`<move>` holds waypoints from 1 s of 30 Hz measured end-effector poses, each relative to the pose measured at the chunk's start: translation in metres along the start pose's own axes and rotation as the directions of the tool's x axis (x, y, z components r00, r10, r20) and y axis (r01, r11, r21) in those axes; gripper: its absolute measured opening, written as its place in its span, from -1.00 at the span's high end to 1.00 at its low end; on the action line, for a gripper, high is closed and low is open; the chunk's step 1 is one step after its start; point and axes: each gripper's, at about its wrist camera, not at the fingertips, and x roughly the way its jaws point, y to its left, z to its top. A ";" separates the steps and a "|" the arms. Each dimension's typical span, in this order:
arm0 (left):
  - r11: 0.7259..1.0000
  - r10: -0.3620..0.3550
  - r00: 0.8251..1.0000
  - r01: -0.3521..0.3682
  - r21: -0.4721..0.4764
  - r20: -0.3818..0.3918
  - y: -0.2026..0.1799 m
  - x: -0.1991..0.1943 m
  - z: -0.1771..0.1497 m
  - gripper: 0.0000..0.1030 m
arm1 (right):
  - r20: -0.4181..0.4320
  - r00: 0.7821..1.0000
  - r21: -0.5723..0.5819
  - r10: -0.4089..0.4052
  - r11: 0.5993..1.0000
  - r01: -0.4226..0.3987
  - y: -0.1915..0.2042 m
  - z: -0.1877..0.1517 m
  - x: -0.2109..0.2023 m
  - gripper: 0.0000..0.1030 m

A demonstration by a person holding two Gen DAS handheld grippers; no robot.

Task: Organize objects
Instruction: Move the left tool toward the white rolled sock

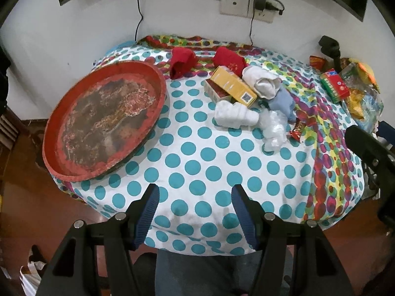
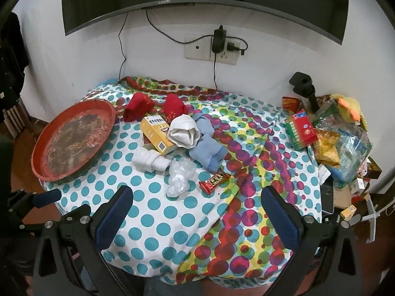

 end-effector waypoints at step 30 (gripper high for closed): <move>0.986 -0.133 0.980 0.147 0.084 -0.151 -0.016 0.095 0.023 -0.21 | -0.140 0.990 -0.032 0.034 0.999 -0.039 -0.033 -0.010 0.092 -0.98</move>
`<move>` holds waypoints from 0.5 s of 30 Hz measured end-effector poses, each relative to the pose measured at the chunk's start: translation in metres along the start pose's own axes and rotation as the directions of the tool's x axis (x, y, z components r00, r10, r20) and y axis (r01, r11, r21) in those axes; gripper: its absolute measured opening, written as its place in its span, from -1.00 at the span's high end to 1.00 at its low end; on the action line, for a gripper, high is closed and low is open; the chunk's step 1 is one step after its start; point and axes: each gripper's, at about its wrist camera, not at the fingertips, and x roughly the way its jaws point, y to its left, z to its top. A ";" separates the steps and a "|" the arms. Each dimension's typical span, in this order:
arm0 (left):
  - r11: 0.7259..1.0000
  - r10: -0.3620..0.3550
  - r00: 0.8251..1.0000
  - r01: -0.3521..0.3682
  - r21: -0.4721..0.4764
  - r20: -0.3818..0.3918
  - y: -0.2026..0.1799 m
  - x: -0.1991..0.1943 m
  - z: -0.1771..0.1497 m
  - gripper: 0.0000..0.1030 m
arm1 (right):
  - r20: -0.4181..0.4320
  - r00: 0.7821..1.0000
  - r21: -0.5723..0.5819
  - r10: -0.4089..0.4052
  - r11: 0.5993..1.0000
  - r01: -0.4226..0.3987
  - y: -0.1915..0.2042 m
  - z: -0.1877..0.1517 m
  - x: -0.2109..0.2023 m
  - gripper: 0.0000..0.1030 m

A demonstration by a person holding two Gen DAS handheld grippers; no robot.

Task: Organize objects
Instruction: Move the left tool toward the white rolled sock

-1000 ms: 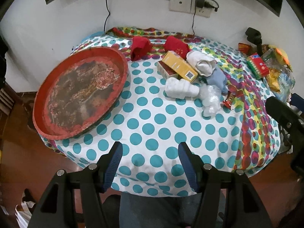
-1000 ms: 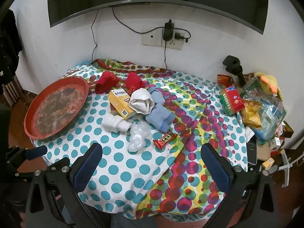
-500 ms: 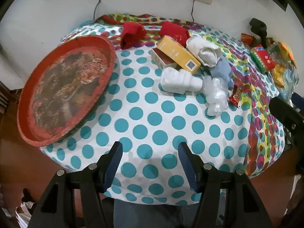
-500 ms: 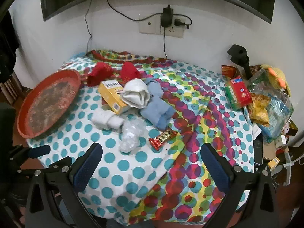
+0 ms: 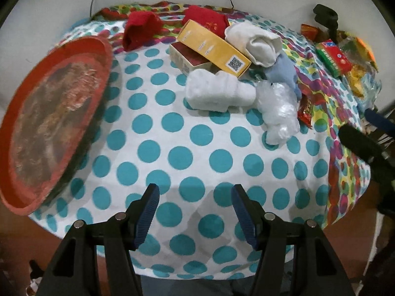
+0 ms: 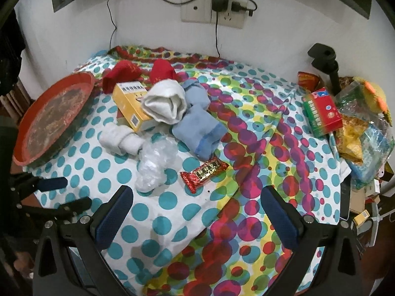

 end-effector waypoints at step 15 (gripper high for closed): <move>0.986 0.029 0.994 -0.046 0.161 0.103 0.005 0.018 0.036 -0.21 | -0.079 0.995 0.063 0.068 0.996 -0.063 -0.022 0.000 0.063 -0.02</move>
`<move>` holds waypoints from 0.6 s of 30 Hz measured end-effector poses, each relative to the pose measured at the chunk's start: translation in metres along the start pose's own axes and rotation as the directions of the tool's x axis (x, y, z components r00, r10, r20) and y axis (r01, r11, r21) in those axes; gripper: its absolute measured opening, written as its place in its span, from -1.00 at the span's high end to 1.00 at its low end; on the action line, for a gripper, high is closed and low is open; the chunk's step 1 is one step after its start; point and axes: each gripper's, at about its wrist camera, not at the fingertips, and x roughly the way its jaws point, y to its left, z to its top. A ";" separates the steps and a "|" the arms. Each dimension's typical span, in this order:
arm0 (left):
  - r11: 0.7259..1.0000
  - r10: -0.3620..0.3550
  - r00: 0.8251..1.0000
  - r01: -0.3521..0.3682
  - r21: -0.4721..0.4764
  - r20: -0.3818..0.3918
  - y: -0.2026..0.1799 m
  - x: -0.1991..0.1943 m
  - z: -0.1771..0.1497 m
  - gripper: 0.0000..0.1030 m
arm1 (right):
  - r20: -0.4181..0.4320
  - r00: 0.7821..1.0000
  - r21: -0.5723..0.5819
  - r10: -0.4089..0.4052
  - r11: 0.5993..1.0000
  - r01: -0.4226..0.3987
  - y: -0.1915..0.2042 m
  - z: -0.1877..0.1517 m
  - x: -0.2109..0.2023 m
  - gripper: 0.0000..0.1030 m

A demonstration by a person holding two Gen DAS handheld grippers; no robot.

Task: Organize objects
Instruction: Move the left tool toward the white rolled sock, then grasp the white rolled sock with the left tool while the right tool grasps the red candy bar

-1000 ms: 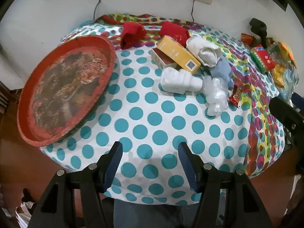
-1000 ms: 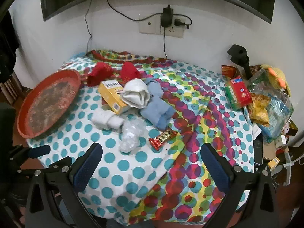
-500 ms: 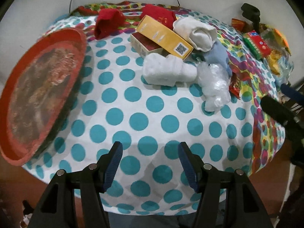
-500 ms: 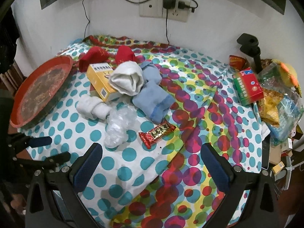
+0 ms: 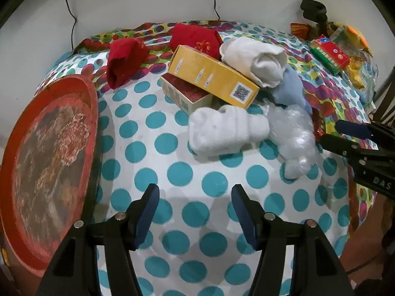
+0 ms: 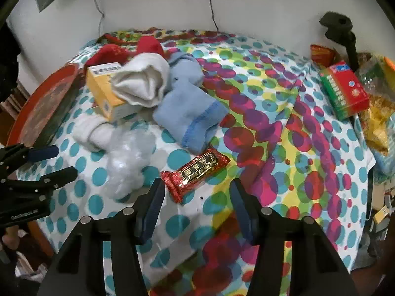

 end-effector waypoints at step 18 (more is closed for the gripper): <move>0.994 -0.060 0.997 0.056 0.094 0.043 0.002 0.000 0.032 -0.21 | -0.001 1.000 0.050 0.000 0.999 0.000 -0.004 0.012 0.020 0.51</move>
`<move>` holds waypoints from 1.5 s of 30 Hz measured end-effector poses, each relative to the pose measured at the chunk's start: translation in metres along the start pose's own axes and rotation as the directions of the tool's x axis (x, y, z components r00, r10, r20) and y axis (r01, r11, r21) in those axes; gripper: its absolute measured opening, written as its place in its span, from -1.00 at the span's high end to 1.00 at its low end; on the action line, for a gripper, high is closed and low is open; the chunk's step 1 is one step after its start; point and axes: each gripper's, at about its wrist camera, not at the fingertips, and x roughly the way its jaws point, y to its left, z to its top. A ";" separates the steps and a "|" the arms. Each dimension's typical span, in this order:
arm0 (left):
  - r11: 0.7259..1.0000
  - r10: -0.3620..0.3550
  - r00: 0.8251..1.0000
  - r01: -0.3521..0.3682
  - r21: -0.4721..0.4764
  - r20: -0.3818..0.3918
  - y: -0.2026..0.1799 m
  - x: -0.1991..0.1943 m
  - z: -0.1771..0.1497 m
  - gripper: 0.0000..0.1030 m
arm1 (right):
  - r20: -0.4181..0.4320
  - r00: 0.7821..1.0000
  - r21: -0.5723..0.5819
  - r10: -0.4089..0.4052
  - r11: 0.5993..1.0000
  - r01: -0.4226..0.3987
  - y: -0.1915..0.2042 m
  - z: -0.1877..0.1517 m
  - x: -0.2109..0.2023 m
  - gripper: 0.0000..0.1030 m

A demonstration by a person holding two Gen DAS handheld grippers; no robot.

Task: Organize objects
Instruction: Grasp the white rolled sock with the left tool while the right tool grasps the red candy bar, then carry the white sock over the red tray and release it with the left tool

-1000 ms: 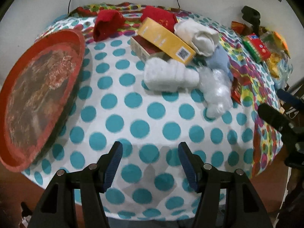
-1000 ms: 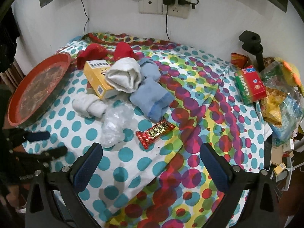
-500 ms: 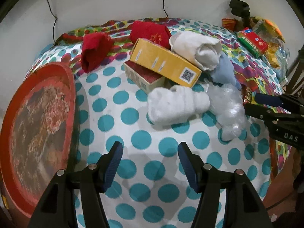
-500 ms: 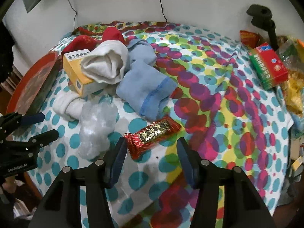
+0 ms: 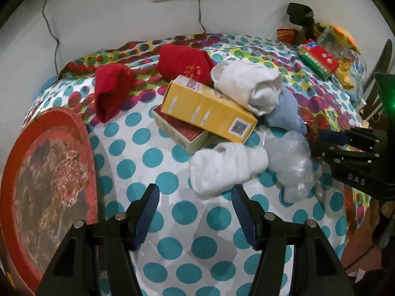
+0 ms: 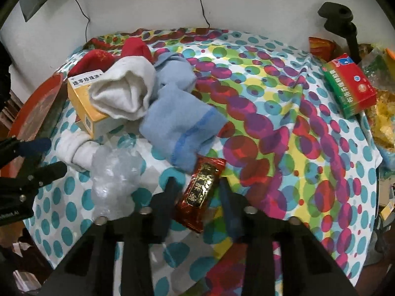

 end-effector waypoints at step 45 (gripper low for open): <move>0.997 0.065 0.997 -0.063 0.041 -0.035 -0.003 -0.025 0.002 0.33 | 0.018 0.999 -0.034 -0.036 0.999 0.036 0.001 -0.012 -0.004 0.55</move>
